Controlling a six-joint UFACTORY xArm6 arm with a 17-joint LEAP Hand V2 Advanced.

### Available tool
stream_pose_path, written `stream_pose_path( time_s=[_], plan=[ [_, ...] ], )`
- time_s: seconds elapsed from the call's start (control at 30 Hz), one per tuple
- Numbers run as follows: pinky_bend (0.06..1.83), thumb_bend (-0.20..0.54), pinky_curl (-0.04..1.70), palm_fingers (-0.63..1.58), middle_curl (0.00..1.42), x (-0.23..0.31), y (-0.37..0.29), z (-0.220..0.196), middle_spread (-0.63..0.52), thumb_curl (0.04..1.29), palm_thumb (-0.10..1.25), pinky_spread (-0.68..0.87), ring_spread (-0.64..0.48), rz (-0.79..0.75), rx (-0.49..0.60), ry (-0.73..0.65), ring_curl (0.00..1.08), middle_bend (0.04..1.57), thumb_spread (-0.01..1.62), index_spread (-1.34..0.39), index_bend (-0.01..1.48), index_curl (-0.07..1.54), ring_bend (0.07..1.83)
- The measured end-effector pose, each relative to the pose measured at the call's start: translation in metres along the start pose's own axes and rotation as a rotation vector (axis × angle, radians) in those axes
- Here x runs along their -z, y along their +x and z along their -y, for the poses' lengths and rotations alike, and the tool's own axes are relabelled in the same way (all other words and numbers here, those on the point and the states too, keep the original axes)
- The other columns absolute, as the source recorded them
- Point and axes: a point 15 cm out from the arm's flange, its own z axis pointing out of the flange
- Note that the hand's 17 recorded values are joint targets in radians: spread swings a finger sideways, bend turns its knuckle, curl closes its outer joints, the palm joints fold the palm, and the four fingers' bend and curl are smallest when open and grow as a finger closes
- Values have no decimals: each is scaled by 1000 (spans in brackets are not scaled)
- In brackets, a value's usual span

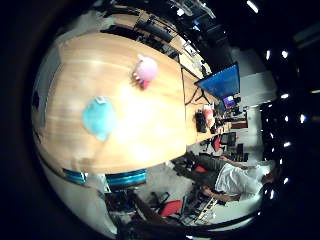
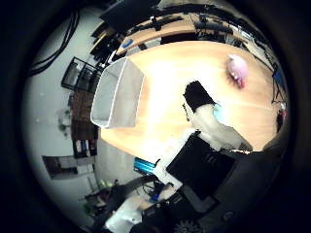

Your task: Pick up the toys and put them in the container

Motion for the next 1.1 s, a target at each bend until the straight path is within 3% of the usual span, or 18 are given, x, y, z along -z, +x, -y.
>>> stream_pose_path(
  time_s=[0.57,1.1],
  plan=[
    [793,-27,-4,426,282,-82,28,-33,-342,437,549,24,-368,47,4,-167,149,187,983,-585,189,372,731],
    [766,-29,-3,413,291,-126,22,-40,-336,436,556,74,-363,62,23,-193,161,186,976,-580,190,359,722]
  ],
)
